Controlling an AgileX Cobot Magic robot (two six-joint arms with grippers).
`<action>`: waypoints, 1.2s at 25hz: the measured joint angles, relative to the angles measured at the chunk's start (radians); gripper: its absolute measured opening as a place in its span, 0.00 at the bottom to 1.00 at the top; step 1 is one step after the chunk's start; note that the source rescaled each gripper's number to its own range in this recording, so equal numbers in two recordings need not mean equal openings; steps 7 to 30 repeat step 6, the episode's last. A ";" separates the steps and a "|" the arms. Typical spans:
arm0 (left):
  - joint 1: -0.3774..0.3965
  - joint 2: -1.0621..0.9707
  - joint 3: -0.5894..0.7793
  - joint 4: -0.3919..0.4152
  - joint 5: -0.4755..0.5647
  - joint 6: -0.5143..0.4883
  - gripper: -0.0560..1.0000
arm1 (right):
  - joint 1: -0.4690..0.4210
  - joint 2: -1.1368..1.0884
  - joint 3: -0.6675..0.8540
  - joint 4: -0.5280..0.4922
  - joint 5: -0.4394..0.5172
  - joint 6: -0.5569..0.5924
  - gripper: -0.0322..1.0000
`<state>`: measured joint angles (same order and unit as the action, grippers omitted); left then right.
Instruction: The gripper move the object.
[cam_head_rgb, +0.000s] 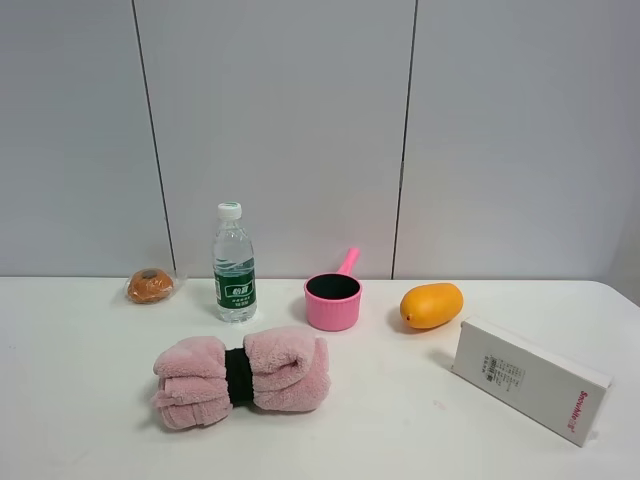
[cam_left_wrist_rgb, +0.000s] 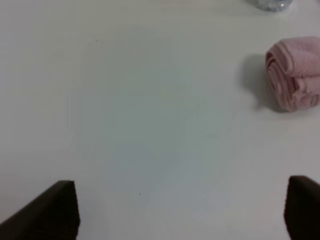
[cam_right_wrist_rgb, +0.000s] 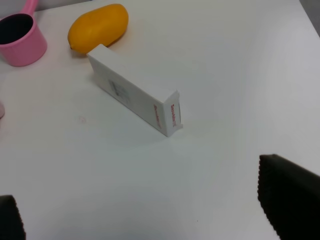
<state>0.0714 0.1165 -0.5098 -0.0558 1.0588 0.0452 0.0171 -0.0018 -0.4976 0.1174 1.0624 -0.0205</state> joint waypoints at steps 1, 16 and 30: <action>0.000 0.000 0.000 0.000 0.000 0.000 0.67 | 0.000 0.000 0.000 0.000 0.000 0.000 1.00; 0.000 0.000 0.000 0.000 0.000 0.000 0.67 | 0.000 0.000 0.000 0.000 0.000 0.000 1.00; 0.000 0.000 0.000 0.000 0.000 0.000 0.67 | 0.000 0.000 0.000 0.000 0.000 0.000 1.00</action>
